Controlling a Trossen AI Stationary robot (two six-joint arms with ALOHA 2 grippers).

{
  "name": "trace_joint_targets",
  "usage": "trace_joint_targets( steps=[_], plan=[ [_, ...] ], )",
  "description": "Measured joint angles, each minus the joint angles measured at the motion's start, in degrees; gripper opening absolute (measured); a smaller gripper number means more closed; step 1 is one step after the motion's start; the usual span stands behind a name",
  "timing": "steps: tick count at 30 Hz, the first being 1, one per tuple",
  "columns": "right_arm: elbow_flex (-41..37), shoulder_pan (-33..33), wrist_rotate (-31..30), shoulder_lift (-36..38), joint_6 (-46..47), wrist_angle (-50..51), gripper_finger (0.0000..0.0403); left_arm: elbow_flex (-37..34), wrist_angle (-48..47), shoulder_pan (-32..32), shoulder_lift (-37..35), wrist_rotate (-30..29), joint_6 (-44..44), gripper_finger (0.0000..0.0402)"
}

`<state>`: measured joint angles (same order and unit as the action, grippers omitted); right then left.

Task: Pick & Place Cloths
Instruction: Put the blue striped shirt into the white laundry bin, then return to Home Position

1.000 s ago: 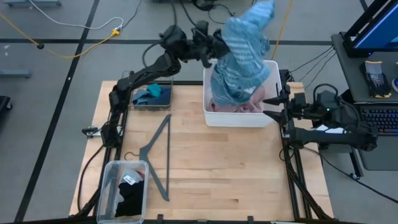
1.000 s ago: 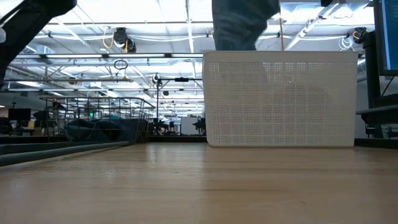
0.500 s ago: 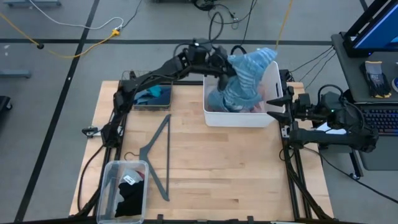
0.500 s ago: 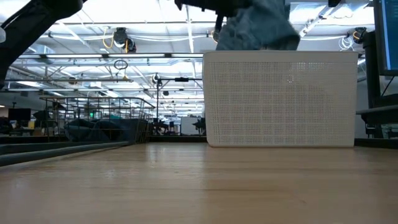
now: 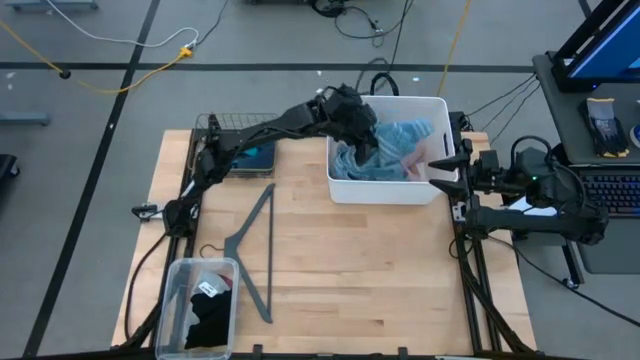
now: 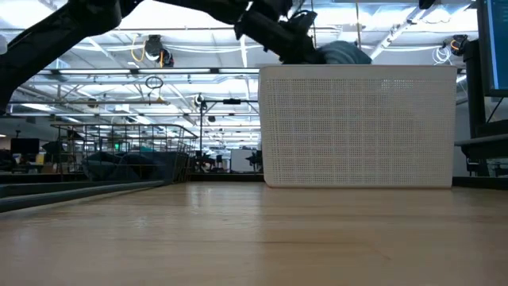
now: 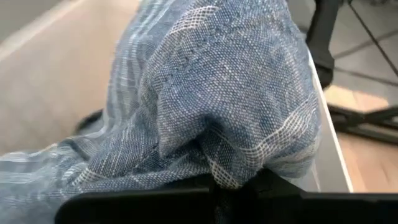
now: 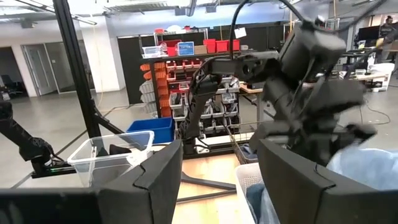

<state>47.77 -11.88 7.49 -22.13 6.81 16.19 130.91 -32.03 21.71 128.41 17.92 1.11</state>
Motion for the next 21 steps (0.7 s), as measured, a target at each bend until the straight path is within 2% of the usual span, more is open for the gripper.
trace_joint_targets(
  steps=[4,7,13,21],
  plan=[
    [0.0,0.0,0.0,0.0,0.0,0.0,0.0201,0.0,-2.1,-1.1,0.8,0.1,-2.2,0.0006],
    [0.0,0.0,0.0,0.0,0.0,0.0,0.0201,0.0,-2.7,-1.2,1.4,0.3,-2.3,0.0028],
    [0.0,0.0,0.0,0.0,0.0,0.0,0.0201,0.0,-1.9,-1.8,2.7,-0.6,-2.1,0.0109],
    [0.0,0.0,0.0,0.0,0.0,0.0,0.0201,0.0,-1.8,-2.1,1.9,-3.0,-2.1,0.0239]
  ],
)
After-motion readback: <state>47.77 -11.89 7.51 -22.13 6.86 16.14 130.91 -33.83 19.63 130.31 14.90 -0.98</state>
